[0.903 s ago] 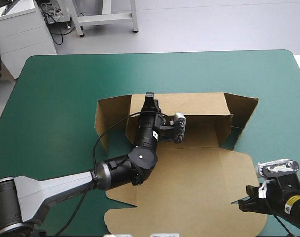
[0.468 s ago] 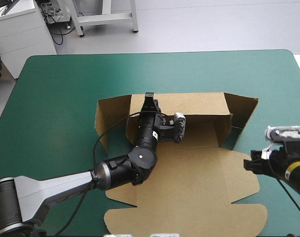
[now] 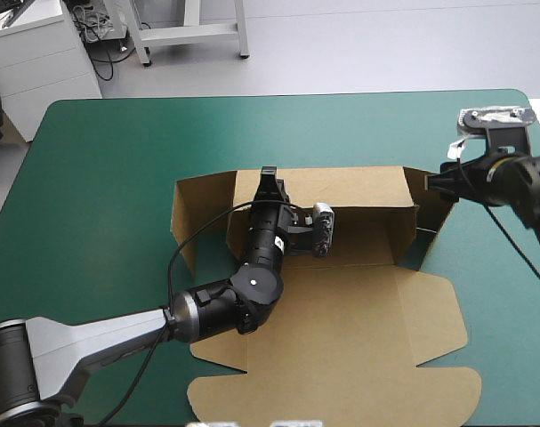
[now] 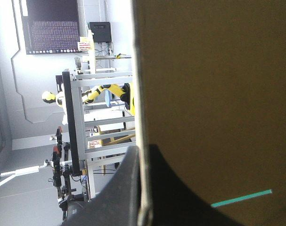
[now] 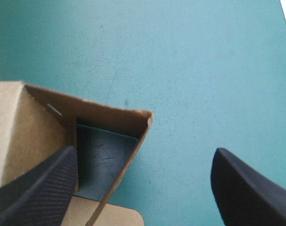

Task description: Fold the box

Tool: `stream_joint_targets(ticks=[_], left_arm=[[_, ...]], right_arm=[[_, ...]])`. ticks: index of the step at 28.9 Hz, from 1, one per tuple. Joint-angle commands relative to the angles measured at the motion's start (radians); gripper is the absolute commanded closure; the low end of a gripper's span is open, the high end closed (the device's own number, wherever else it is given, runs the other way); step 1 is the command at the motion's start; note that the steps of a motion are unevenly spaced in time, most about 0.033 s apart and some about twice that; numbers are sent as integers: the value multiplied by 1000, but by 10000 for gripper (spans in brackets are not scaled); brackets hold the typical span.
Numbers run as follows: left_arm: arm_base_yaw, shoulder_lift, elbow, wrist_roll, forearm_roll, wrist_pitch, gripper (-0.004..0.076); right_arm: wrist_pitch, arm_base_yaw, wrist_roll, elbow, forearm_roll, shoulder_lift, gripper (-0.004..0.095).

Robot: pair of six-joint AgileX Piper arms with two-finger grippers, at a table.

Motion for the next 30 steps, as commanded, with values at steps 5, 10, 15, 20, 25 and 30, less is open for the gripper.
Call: stream_joint_targets(ticks=[5,10,15,20,25,30], left_arm=[[-6,-42,-25,-10,42,44,756],[-6,-42,-25,-10,42,44,756],[-6,-42,-25,-10,42,44,756],[-6,-42,-25,-10,42,44,756],[-6,-42,-25,-10,42,43,756],[-6,-42,-25,-10,42,44,756]], right_arm=[[38,-145,-154,-272,133,210,184],[51,-157,-177,-373,56,326,184],[84,-157,-183,-405,30,395,194],[176,-157,-247,-405,90,424,224],[196,-157,-270,-402,138,423,225],[196,-157,-276,-353,174,412,278]])
